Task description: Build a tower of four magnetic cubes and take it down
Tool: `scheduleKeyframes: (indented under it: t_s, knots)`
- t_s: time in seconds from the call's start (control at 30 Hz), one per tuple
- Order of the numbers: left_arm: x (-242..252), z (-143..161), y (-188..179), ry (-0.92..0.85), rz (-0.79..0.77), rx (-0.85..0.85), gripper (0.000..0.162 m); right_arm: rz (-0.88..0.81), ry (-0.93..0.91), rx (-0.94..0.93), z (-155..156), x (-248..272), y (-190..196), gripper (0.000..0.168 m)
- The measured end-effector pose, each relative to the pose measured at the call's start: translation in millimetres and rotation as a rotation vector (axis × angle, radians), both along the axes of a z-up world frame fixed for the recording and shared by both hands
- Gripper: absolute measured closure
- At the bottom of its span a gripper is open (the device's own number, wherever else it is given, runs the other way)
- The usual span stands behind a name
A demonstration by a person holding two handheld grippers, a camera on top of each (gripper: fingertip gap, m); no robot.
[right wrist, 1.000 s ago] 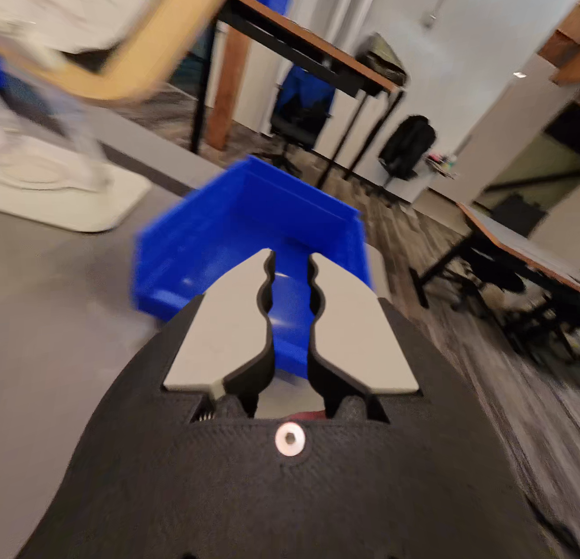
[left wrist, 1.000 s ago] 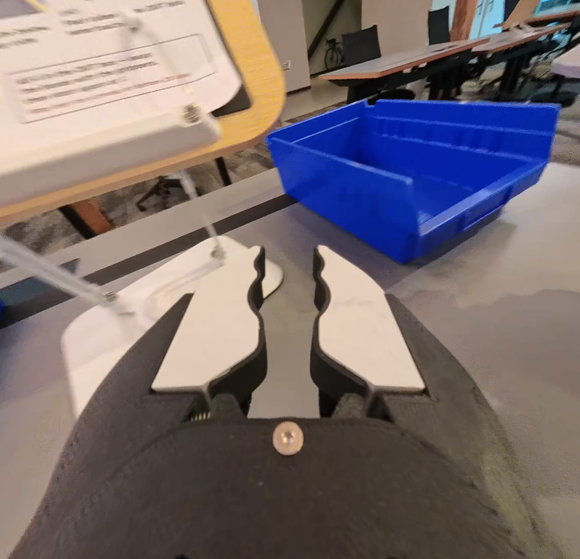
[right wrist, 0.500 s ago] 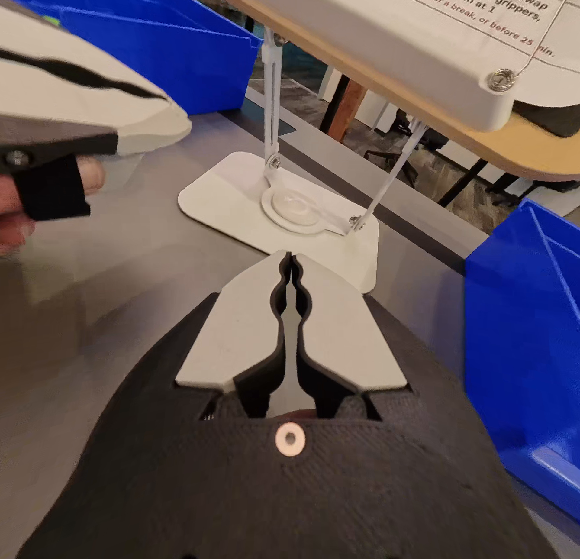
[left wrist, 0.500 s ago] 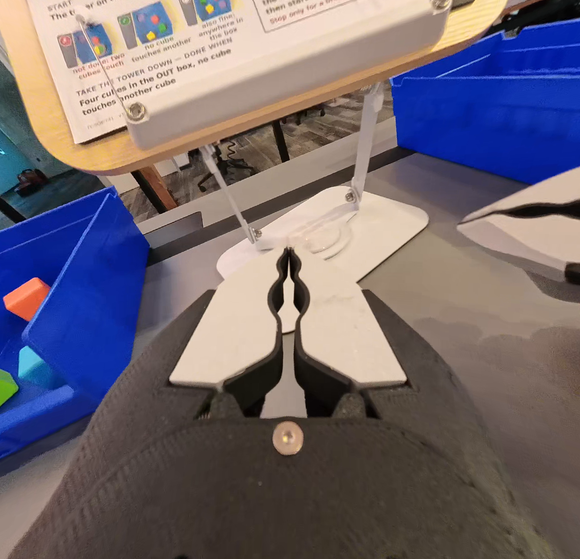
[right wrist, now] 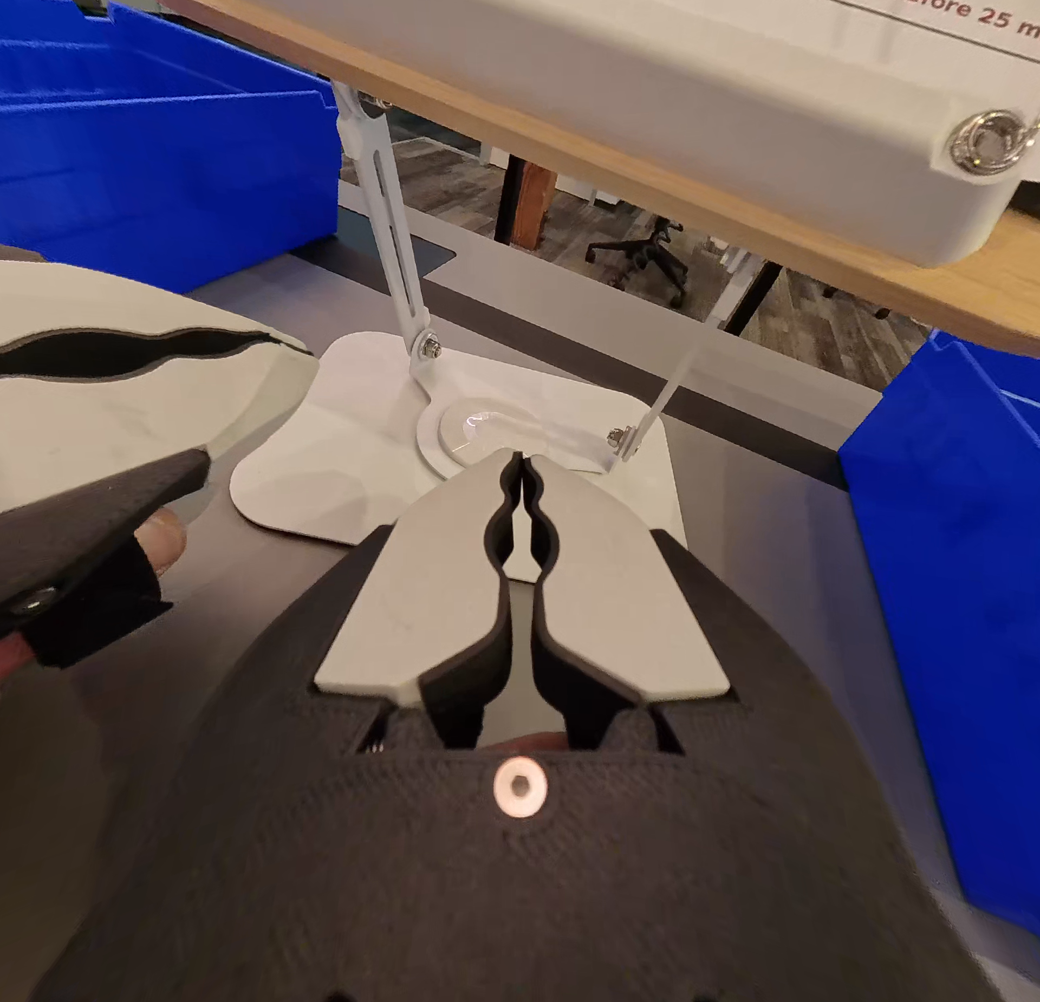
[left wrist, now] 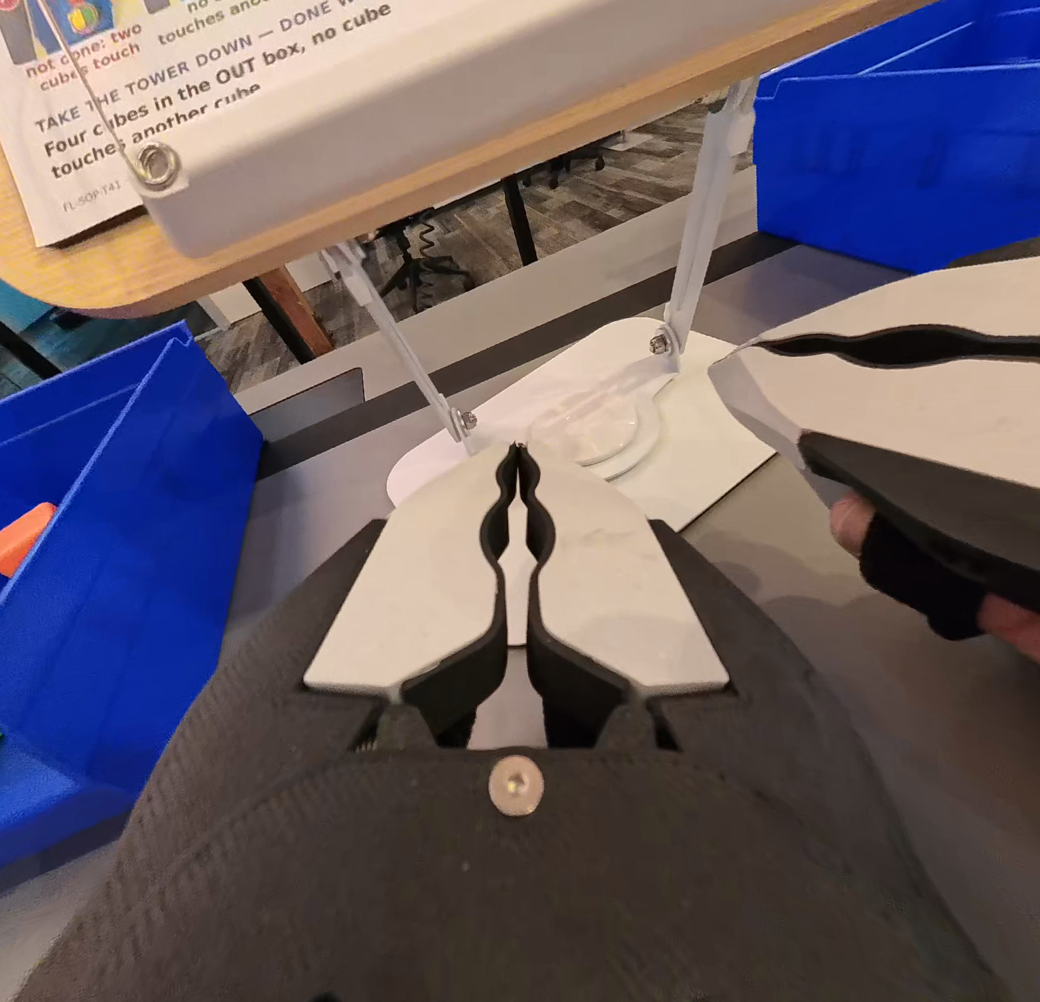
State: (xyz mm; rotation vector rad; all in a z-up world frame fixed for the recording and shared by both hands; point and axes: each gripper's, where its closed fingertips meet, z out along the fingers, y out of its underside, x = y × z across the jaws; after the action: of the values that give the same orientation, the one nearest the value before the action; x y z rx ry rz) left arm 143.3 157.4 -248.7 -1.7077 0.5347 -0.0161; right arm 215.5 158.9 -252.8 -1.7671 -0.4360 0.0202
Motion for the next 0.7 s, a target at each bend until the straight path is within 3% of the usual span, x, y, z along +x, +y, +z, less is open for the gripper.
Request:
scheduleKeyframes:
  t_s: [0.7]
  knots:
    - [-4.8, -1.4, 0.4, -0.028, 0.009, -0.024, 0.162, 0.041, -0.034, -0.023, -5.2, -8.4, -0.6, 0.168]
